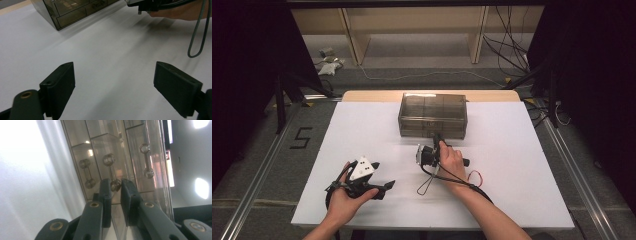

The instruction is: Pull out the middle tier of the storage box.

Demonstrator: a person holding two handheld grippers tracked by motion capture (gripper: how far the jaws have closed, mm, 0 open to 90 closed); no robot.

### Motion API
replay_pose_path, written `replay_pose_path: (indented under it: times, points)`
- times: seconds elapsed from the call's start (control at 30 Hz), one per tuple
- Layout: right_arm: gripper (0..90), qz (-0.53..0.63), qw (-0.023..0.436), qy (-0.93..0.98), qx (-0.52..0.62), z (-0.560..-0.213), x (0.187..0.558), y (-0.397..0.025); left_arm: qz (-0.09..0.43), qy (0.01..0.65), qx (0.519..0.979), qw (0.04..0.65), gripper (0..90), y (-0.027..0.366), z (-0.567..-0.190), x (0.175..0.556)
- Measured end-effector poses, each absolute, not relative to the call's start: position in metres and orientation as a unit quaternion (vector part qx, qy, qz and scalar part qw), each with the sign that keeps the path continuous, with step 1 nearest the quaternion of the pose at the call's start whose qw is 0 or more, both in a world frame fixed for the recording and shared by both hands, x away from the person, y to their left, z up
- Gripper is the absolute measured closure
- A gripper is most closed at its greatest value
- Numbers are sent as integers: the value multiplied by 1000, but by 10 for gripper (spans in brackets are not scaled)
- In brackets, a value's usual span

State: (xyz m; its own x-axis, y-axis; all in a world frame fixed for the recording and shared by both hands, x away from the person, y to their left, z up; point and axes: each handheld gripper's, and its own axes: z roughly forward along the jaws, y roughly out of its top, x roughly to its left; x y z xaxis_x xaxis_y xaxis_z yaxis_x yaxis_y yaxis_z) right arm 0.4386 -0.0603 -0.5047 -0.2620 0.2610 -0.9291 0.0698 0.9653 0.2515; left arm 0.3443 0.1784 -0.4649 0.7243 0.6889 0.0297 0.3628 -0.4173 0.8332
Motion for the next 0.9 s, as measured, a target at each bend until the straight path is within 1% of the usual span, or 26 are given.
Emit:
replay_pose_path:
  times: [0.33,0.43,0.5,0.53,0.57,0.63,0.7,0.73,0.77,0.8,0.83,0.87,0.9]
  points:
    - [795,83,598,790,109,-505,434,-59,188,320,821,434,174,178,-465,344]
    - [781,79,587,798,111,-503,433,-59,187,321,820,436,174,178,-465,344]
    - [703,86,578,804,111,-500,433,-60,187,321,820,436,174,178,-465,344]
    - [703,86,578,804,111,-500,433,-60,187,321,820,436,174,178,-465,344]
    - [618,89,556,818,117,-496,433,-62,187,321,820,435,174,178,-465,344]
    - [552,93,541,828,119,-492,432,-64,188,321,820,436,174,178,-465,344]
    - [513,100,513,843,125,-486,433,-68,188,319,821,435,174,178,-465,344]
    - [513,100,513,843,125,-486,433,-68,188,319,821,435,174,178,-465,344]
    - [459,107,484,859,128,-481,432,-72,189,319,821,434,174,178,-465,344]
    - [459,107,484,859,128,-481,432,-72,189,319,821,434,174,178,-465,344]
    - [451,120,457,874,118,-476,432,-77,189,319,821,434,174,178,-465,344]
    - [451,120,457,874,118,-476,432,-77,189,319,821,434,174,178,-465,344]
    - [441,121,443,881,116,-471,433,-83,189,320,821,434,174,178,-465,344]
